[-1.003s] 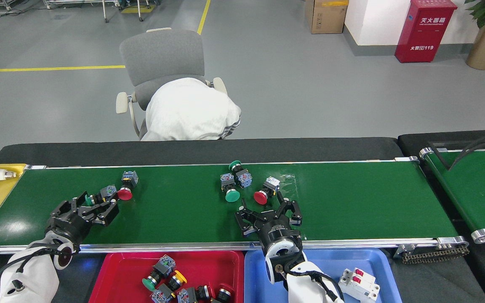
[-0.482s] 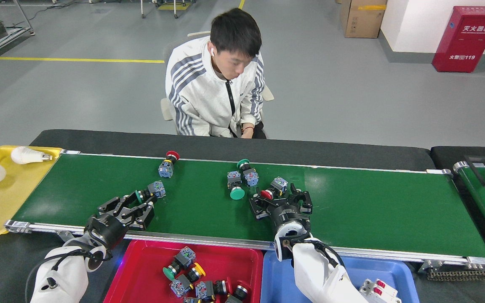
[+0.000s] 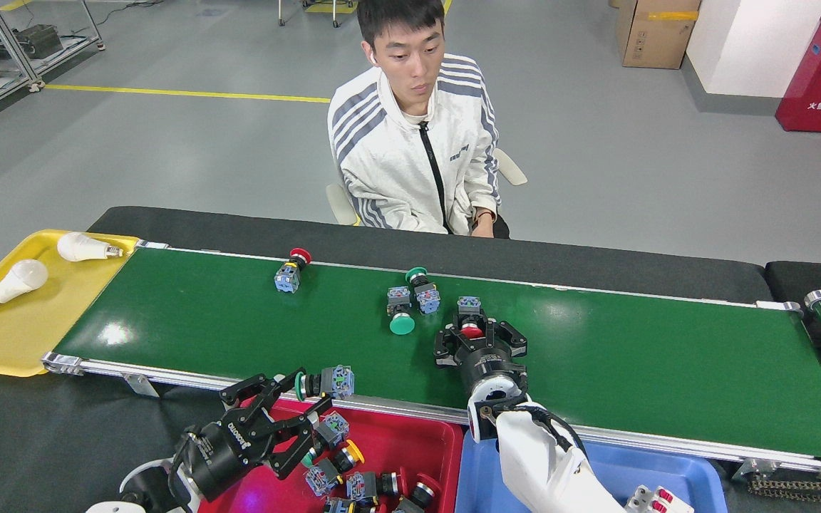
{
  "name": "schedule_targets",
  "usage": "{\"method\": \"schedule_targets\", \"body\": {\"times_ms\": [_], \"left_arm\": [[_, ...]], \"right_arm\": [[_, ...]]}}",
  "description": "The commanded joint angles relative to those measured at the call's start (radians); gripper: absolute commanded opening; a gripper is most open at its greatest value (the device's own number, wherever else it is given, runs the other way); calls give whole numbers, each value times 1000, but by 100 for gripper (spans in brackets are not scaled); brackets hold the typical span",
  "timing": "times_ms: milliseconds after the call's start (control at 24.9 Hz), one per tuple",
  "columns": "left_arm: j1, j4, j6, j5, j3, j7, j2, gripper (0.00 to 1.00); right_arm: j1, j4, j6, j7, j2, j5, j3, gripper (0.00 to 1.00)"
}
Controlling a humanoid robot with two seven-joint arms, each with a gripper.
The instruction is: Pick switch part from conveyor to tray
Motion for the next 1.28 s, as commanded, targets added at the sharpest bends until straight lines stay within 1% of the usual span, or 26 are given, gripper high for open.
{"method": "schedule_targets", "body": {"times_ms": [0,80,120,161,201,241,281,361,401,441,522,602,682,722,803,843,923,963,1043,1084,1164,1244], "left_arm": [[-1,-21,-6,4,7,3,-1,100],[0,-23,-6,4,21,4,-1,100],[2,-24,-6,5,30,4,-3,100],[2,-24,-6,8,55,4,-7,100],[2,-23,17,13,78,4,-10,100],[2,-16,111,14,92,4,-16,100],[2,-9,249,14,104,6,-19,100],[3,11,504,17,107,4,-10,100],[5,20,574,17,108,4,-9,100],[9,30,608,17,108,4,-7,100],[20,36,611,17,108,4,1,100],[22,36,610,19,110,4,4,100],[22,30,600,20,110,4,5,100],[23,25,594,25,113,3,5,100],[32,16,571,31,124,3,7,100],[40,8,551,31,125,1,5,100],[40,5,527,30,124,-3,2,100],[37,4,528,28,125,-19,-4,100],[32,4,531,28,125,-63,-9,100],[32,4,530,28,125,-72,-9,100],[31,7,525,28,124,-84,-7,100],[29,14,525,27,121,-86,-4,100]], "right_arm": [[7,-66,-5,-2,-1,10,3,2],[62,-171,-7,2,-3,48,46,2],[91,-226,-8,5,-12,65,64,2],[137,-324,-20,8,-43,85,90,2],[177,-408,-34,8,-81,100,128,2],[209,-476,-66,8,-118,109,168,2],[241,-551,-114,8,-158,114,222,15],[286,-642,-171,8,-192,129,291,100],[300,-657,-192,6,-198,135,311,100],[307,-669,-226,6,-202,137,320,100],[324,-675,-313,9,-201,137,319,100],[329,-686,-316,20,-199,138,316,100],[335,-711,-298,26,-205,137,288,100],[352,-737,-267,26,-221,137,236,100],[419,-801,-200,26,-254,137,82,100],[462,-833,-197,23,-281,134,-20,100],[523,-859,-211,25,-334,121,-198,100],[545,-863,-231,26,-356,103,-298,100],[611,-863,-307,29,-376,46,-490,100],[637,-864,-339,31,-376,36,-545,100],[698,-864,-416,34,-374,31,-678,100],[740,-869,-461,34,-371,29,-752,100]]}}
